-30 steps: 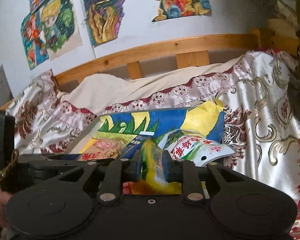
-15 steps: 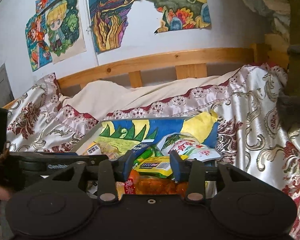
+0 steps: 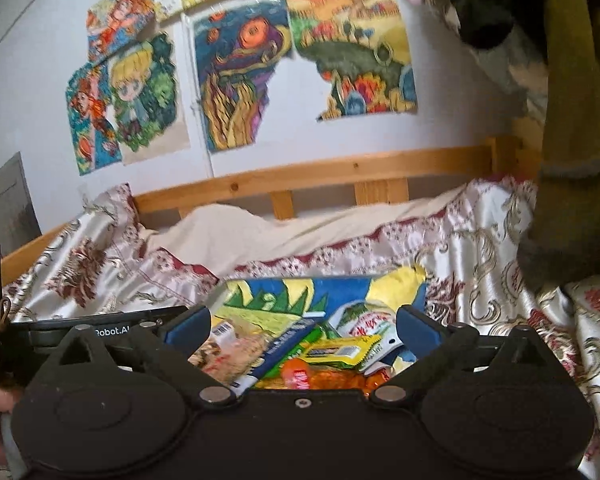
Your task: Organize snacks
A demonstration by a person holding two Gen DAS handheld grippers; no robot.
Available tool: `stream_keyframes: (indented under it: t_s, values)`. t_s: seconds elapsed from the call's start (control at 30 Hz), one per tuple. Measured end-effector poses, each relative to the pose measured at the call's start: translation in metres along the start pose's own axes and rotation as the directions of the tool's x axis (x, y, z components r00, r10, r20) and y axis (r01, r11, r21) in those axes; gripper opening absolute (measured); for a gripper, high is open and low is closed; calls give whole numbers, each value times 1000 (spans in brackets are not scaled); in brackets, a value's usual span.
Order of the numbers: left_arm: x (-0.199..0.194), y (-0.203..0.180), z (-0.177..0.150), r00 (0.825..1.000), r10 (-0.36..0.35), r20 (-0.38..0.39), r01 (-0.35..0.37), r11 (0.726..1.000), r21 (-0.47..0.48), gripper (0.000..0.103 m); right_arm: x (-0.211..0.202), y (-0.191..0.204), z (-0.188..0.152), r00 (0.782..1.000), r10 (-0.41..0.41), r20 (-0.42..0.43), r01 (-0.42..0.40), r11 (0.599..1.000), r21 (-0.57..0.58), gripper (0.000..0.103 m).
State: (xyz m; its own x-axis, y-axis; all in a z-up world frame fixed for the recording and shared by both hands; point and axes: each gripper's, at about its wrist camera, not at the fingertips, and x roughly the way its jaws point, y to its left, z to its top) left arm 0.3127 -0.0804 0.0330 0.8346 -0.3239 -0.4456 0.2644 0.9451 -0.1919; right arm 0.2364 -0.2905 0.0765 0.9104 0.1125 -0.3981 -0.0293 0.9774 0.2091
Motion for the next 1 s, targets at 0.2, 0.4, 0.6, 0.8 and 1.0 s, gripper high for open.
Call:
stream_keyframes:
  t_s: [0.2, 0.4, 0.6, 0.8, 1.0]
  values:
    - [-57, 4, 3, 999, 11, 52, -12, 1000, 8, 103, -44, 24, 4, 998, 19, 59, -19, 1000, -8, 102]
    - [-108, 13, 4, 996, 30, 86, -32, 999, 17, 103, -83, 51, -1, 993, 35, 115, -33, 999, -16, 102]
    - [-149, 22, -1, 993, 54, 107, -57, 998, 24, 103, -111, 72, -6, 990, 59, 126, -58, 998, -12, 102]
    - [-189, 26, 2, 990, 81, 112, -83, 997, 11, 103, -139, 88, -3, 995, 47, 93, -48, 999, 9, 102]
    - [-242, 21, 10, 983, 111, 144, -115, 993, 20, 103, -171, 99, 5, 998, 17, 67, -19, 1000, 24, 102]
